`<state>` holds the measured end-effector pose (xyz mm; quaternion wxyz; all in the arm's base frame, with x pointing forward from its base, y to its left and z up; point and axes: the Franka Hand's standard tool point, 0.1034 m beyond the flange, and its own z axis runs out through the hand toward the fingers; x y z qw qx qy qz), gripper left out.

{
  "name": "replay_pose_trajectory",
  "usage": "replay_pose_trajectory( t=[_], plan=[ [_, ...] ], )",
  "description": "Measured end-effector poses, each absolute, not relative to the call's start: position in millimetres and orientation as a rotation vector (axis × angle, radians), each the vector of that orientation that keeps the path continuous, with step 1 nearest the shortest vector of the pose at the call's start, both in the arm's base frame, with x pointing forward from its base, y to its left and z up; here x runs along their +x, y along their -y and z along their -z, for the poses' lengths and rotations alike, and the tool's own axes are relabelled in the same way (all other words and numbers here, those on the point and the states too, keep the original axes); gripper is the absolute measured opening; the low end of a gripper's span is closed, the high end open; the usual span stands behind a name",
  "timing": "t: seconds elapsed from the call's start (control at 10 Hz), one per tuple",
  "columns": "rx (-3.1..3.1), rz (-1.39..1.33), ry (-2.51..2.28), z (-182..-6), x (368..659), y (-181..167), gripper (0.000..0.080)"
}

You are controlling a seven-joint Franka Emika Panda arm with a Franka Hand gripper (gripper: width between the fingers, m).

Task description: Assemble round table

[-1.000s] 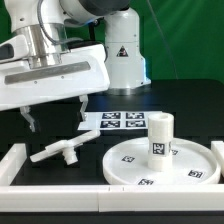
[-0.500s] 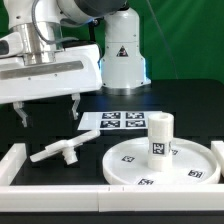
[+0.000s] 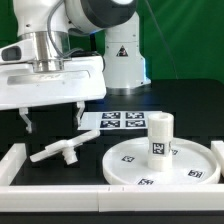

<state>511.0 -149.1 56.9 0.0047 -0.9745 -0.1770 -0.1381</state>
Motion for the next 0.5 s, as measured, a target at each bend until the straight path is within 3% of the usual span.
replay_pose_trajectory(
  t=[0.5],
  plan=[
    [-3.065, 0.491, 0.886, -52.3, 526.4, 128.1, 0.0649]
  ],
)
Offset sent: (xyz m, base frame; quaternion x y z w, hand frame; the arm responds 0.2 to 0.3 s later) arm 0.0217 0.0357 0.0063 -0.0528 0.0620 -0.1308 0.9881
